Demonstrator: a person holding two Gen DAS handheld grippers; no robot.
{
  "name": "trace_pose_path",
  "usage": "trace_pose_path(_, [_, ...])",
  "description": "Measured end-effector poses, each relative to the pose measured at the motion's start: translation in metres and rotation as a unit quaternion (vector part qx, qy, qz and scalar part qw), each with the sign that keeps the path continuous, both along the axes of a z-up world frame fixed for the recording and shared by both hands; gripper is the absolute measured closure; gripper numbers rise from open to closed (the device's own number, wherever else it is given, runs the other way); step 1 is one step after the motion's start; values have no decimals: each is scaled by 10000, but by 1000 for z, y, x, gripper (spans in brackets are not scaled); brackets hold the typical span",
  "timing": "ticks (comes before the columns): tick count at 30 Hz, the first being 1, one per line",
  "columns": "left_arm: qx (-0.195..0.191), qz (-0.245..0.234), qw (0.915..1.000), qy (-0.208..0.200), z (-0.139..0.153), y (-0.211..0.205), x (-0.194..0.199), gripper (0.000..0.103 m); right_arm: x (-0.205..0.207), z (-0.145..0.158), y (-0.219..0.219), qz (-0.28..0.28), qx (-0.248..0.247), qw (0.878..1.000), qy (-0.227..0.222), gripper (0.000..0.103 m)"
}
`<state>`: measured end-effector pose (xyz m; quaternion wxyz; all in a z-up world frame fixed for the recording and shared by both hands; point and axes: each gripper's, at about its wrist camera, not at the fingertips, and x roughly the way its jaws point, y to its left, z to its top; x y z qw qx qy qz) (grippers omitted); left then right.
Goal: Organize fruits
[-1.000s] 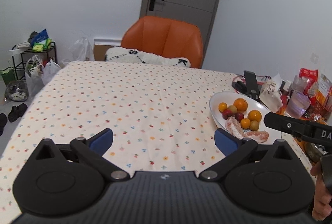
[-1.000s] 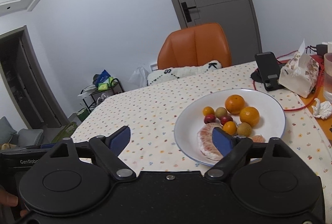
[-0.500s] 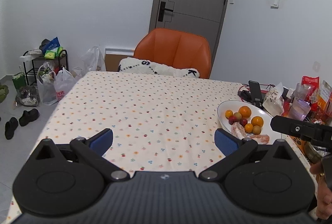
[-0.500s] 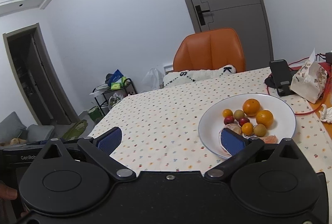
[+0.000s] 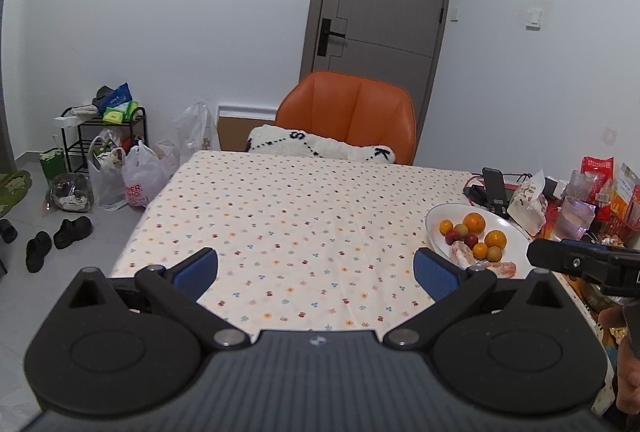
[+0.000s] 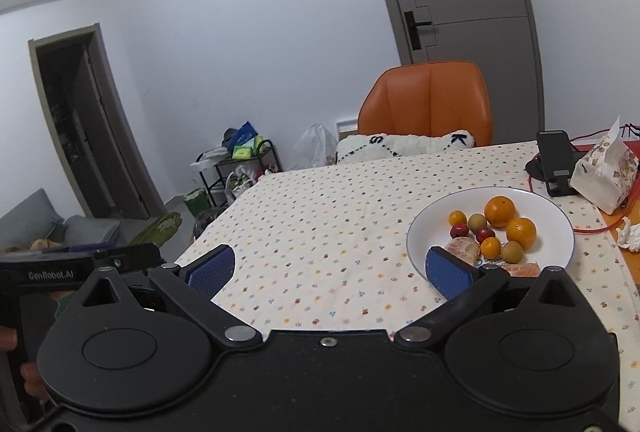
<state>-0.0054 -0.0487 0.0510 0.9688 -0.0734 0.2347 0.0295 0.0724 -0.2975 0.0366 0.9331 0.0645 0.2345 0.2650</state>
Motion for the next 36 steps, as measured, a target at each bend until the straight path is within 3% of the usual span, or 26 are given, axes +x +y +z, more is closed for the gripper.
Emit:
trace_pose_path(18, [75,71,9999,82,-2,23,-26,0,-34,5,4,27,-174,9998,-12,0])
trace_pose_path(36, [113,50,9997,192,-2,26,-26,0,-35,0,8,70,-279,9995,89,0])
